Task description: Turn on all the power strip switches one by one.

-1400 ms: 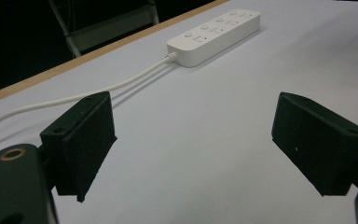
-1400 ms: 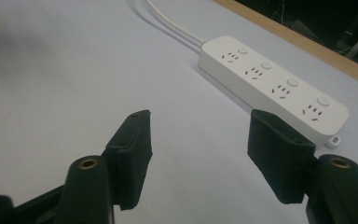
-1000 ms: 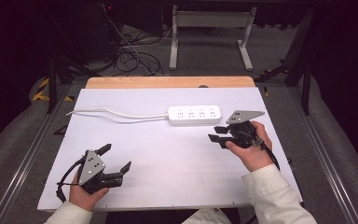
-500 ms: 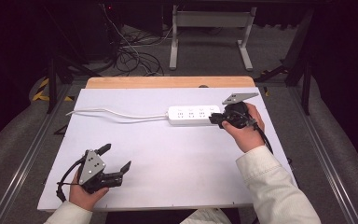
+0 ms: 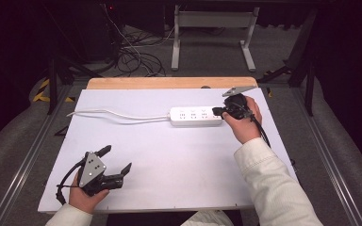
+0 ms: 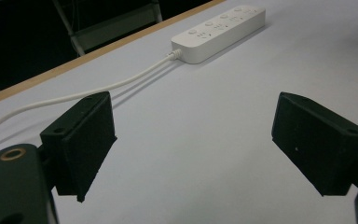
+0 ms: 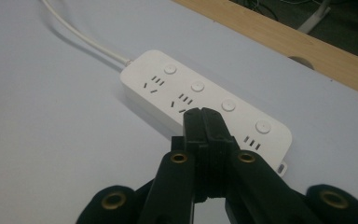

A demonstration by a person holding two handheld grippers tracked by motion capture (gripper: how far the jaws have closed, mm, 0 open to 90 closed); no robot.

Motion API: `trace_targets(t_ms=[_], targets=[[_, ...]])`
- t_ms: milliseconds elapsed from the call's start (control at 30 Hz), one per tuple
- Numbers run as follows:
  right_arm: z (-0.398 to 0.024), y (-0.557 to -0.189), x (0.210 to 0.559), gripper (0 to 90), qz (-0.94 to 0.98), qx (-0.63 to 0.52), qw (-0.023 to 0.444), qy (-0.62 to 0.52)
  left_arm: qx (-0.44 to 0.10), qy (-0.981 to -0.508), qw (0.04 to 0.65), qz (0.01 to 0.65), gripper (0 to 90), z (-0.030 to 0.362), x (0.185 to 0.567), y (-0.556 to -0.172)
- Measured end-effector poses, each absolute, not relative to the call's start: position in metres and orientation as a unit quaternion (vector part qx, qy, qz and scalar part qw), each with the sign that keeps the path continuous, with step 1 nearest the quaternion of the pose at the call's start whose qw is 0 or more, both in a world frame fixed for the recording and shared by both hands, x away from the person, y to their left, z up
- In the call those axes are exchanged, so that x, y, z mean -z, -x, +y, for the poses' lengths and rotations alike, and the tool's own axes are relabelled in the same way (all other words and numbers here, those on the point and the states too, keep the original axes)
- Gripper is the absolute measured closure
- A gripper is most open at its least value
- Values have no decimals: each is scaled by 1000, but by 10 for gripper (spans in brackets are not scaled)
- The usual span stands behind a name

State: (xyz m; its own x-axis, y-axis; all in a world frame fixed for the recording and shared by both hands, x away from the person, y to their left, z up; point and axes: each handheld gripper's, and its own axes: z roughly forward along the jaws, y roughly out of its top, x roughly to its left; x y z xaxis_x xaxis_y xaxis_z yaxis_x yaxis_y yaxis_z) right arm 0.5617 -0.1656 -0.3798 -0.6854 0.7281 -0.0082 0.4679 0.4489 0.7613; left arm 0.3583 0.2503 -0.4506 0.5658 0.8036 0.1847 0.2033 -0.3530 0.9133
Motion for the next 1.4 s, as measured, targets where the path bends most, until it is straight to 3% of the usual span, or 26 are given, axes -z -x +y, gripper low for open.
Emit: trace_targets(t_ms=[467,1400], targets=[[-163,-604,409,900,837,-362,194,-361,-330,-757,455,334,138,251,452,-360],[-161,-632,442,900,818,-355,215,-399,-329,-759,450,335,138,251,453,-361]])
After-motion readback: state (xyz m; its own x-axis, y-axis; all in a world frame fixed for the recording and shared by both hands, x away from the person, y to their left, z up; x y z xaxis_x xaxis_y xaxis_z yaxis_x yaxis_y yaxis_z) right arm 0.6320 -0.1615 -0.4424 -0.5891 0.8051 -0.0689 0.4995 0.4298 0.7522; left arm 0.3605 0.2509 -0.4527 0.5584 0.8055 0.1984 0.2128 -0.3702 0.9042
